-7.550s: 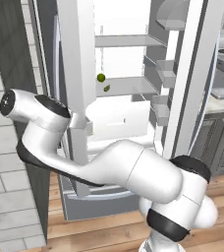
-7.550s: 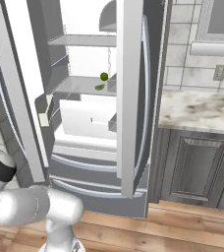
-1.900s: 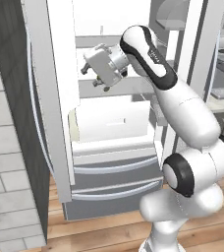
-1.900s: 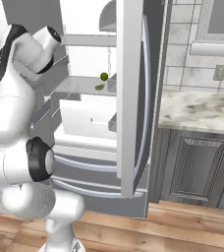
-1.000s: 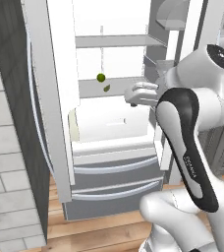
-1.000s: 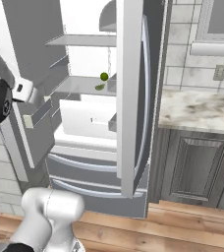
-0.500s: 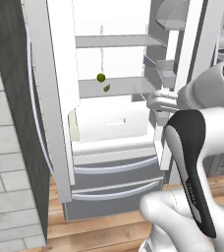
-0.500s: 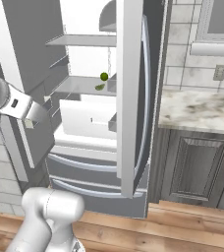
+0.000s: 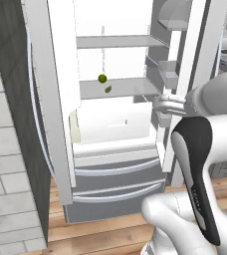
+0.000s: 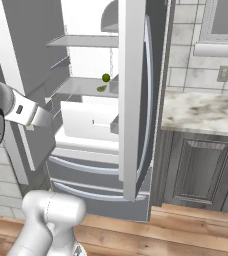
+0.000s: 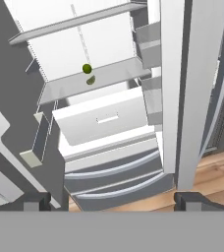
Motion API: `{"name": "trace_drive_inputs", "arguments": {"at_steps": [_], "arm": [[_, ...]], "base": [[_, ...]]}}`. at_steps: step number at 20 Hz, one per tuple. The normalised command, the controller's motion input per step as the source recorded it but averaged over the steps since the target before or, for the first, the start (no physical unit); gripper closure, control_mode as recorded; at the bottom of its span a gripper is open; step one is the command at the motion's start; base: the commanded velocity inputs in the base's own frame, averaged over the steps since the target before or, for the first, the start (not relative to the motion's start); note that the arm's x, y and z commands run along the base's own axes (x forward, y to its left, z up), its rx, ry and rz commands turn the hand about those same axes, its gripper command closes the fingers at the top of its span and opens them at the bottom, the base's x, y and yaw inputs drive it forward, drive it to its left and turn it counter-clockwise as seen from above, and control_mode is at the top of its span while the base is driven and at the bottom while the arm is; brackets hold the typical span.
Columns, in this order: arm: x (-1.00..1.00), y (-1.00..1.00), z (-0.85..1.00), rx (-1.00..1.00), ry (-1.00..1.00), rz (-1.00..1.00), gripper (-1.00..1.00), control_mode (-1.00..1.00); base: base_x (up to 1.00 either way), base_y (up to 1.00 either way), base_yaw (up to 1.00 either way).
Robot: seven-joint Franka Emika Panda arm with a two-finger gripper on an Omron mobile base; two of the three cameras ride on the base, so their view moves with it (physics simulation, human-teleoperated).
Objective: Take the lemon wedge from the fridge and place it on the plate with fish on the dining counter.
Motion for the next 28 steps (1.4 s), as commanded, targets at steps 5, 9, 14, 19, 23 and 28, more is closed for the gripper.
{"name": "trace_drive_inputs", "arguments": {"at_steps": [5,9,14,19,23,28], "arm": [[0.0,0.0,0.0,0.0,0.0,0.0,-1.0,-1.0],[0.0,0.0,0.0,0.0,0.0,0.0,-1.0,-1.0],[0.0,0.0,0.0,0.0,0.0,0.0,-1.0,-1.0],[0.4,0.54,0.0,0.0,-0.01,0.0,-1.0,-1.0],[0.26,0.21,0.0,0.0,-0.05,-0.01,-1.0,-1.0],[-0.54,-0.32,-0.07,0.16,0.0,-0.12,-1.0,-1.0]], "base": [[0.0,0.0,0.0],[0.0,0.0,0.0],[0.0,0.0,0.0],[0.0,0.0,0.0],[0.0,0.0,0.0],[0.0,0.0,0.0]]}}
